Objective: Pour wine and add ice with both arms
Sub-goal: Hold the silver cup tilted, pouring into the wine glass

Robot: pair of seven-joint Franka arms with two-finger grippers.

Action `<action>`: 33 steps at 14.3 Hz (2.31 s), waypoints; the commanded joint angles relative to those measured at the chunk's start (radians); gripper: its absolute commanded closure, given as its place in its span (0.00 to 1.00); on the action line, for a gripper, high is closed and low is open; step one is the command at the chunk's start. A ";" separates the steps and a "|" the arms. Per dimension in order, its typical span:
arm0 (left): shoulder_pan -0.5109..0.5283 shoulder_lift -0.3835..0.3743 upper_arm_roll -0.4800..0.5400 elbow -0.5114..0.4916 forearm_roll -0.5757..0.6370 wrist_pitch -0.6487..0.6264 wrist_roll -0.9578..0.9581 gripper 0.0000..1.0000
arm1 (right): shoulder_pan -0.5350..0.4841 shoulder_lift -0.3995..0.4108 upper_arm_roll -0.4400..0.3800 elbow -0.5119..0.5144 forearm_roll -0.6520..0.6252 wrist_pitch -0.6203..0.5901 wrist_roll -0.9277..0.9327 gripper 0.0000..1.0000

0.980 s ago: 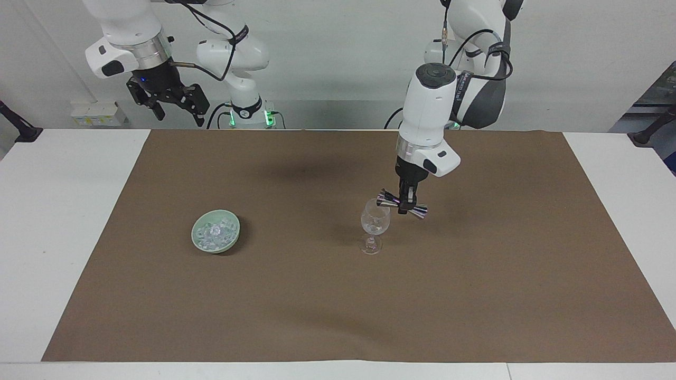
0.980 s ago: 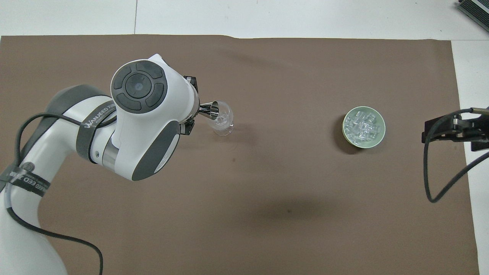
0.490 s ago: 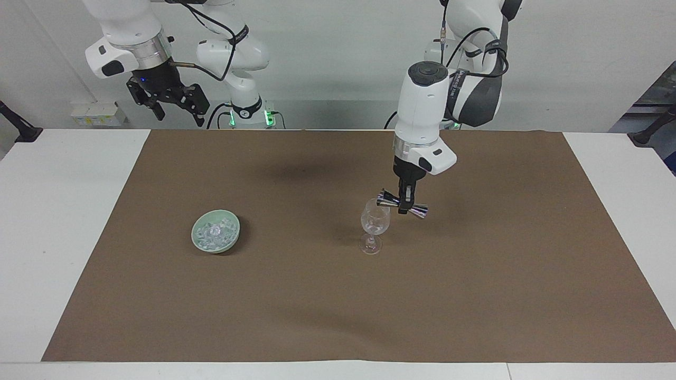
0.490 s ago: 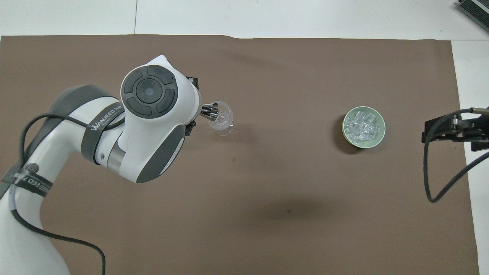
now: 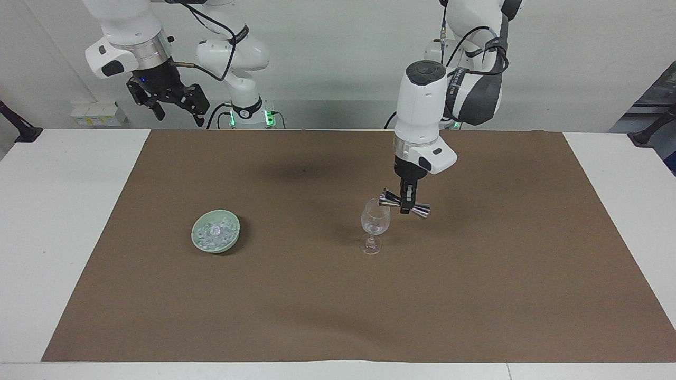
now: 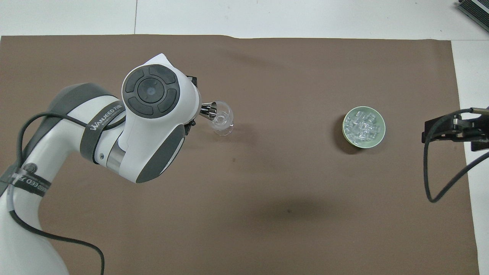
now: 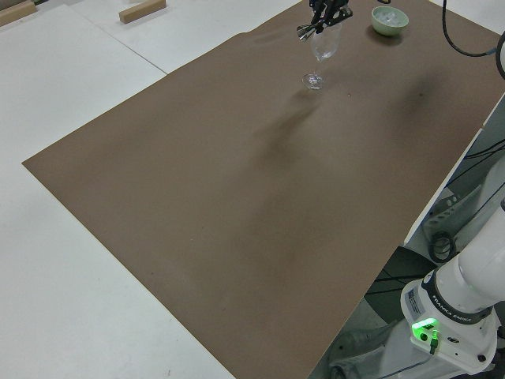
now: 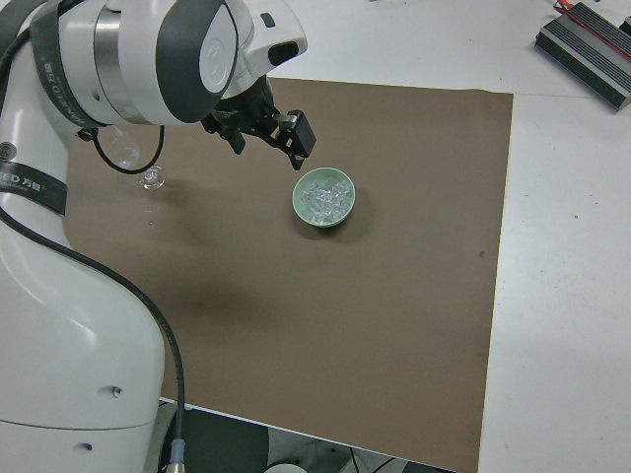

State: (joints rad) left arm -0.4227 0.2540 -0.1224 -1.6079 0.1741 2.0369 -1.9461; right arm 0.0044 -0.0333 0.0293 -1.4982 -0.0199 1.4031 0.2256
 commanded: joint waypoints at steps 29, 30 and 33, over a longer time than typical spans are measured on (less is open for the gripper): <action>-0.068 0.045 0.014 0.080 0.162 -0.033 -0.020 1.00 | -0.020 -0.010 0.006 -0.005 0.020 0.001 -0.031 0.00; -0.070 0.045 0.014 0.079 0.163 -0.033 -0.020 1.00 | -0.020 -0.010 0.006 -0.005 0.020 0.001 -0.032 0.00; -0.070 0.045 0.014 0.079 0.163 -0.033 -0.020 1.00 | -0.020 -0.010 0.006 -0.005 0.020 0.001 -0.031 0.00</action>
State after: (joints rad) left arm -0.4695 0.2906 -0.1238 -1.5495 0.3137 2.0173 -1.9479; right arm 0.0044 -0.0333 0.0293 -1.4982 -0.0199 1.4031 0.2256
